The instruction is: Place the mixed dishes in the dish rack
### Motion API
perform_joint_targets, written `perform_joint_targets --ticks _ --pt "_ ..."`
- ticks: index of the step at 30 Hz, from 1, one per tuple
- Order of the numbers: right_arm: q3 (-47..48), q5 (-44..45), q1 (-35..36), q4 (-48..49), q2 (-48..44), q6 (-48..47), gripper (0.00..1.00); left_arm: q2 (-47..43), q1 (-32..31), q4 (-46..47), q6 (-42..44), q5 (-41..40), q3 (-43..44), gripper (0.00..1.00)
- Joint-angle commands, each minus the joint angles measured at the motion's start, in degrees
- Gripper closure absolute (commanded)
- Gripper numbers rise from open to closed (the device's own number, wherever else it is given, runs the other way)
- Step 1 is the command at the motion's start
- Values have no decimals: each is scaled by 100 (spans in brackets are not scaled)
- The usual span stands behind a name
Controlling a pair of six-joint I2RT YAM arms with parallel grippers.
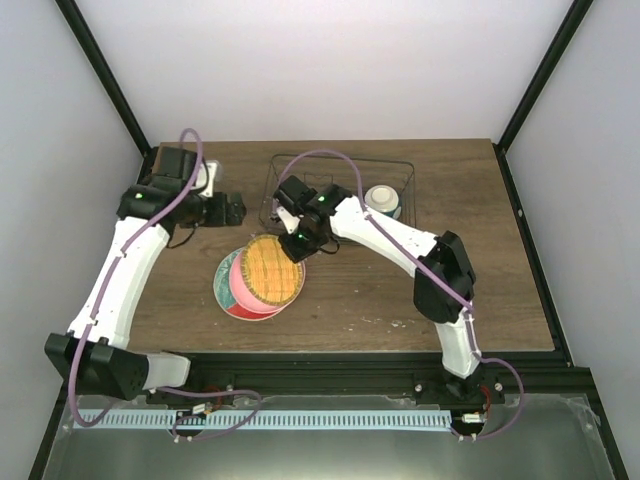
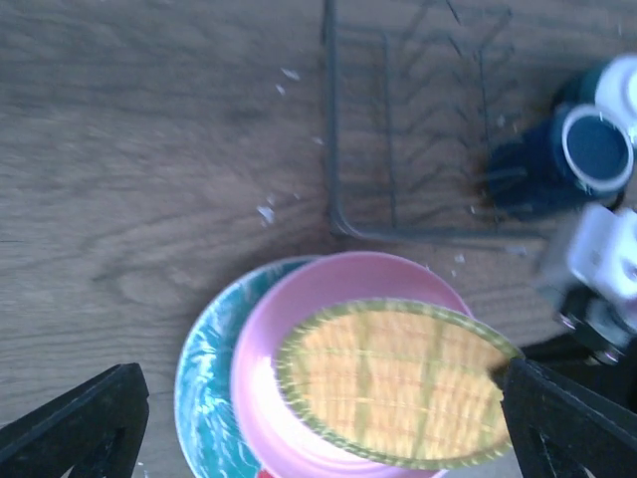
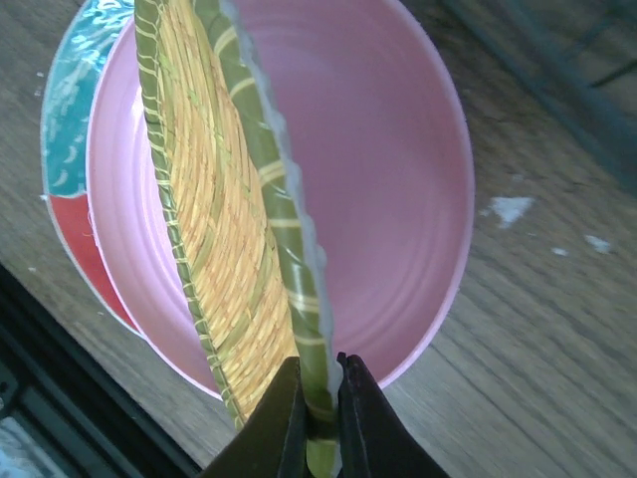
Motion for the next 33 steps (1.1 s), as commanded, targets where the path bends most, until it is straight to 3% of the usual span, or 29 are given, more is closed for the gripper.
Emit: perform_joint_targets --ticks 1,5,8,14,19,24,33 --pt "381 1083 54 -670 -650 -451 99 -192 337 -202 -121 -402 406 0" --pt "429 1552 37 -341 -1283 -937 99 -231 409 -188 -76 -624 654 0" --pt "97 1856 -15 423 -1796 -1450 99 -189 444 -165 -96 -588 750 0" --pt "-373 1592 -364 1676 -2439 -2190 99 -128 451 -111 -72 -502 708 0" --pt "-1273 2144 -806 2995 -2759 -3299 99 -140 454 104 -39 -472 414 0" --pt "-2970 1172 -1754 6095 -3433 -4624 99 -122 454 319 -84 -324 147 0" --pt "-2360 156 -2572 6692 -2522 -5348 99 -113 462 468 -128 -288 -205 0"
